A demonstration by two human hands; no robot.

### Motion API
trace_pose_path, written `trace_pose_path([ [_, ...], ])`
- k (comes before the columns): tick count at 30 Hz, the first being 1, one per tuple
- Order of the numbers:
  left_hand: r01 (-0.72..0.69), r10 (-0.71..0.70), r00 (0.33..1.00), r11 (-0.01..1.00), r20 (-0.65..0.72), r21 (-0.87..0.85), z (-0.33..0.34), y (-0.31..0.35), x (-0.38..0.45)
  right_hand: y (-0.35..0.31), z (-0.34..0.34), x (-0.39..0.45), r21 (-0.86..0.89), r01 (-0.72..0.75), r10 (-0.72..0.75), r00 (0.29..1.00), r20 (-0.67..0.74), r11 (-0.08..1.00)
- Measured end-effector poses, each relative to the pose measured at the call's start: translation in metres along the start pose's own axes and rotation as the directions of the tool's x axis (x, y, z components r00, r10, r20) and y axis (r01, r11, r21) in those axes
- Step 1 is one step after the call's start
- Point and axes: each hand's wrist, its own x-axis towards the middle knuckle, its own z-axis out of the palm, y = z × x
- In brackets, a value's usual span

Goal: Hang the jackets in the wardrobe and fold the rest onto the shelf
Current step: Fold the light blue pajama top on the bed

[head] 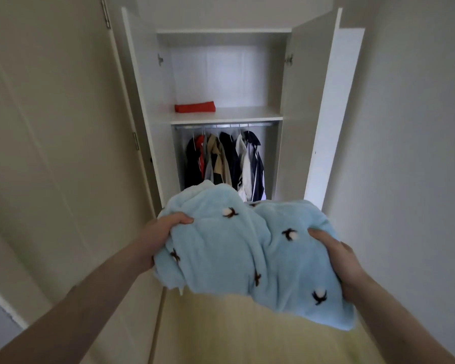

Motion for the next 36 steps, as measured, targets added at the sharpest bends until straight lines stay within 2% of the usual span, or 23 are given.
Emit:
trace_pose_path([
  [4, -0.051, 0.051, 0.998, 0.999, 0.029, -0.012, -0.009, 0.036, 0.07, -0.035, 0.032, 0.068, 0.021, 0.043, -0.043, 0.999, -0.002, 0.999],
  [12, -0.115, 0.115, 0.993, 0.993, -0.003, -0.032, -0.022, 0.107, 0.216, -0.101, 0.091, 0.207, 0.03, 0.107, -0.106, 0.994, -0.028, 0.994],
  [18, -0.134, 0.135, 0.989, 0.991, 0.055, -0.027, -0.014, 0.153, 0.308, -0.134, 0.108, 0.292, 0.058, 0.118, -0.115, 0.992, -0.041, 0.991],
  [23, -0.165, 0.167, 0.985, 0.986, 0.053, -0.024, 0.002, 0.18, 0.39, -0.167, 0.117, 0.379, 0.051, 0.143, -0.141, 0.989, -0.032, 0.988],
  [29, -0.191, 0.189, 0.981, 0.98, -0.044, -0.051, 0.033, 0.219, 0.486, -0.215, 0.125, 0.5, 0.062, 0.179, -0.175, 0.982, -0.065, 0.982],
  [36, -0.184, 0.178, 0.979, 0.982, -0.103, -0.053, 0.045, 0.271, 0.594, -0.28, 0.15, 0.622, 0.057, 0.213, -0.213, 0.977, -0.001, 0.975],
])
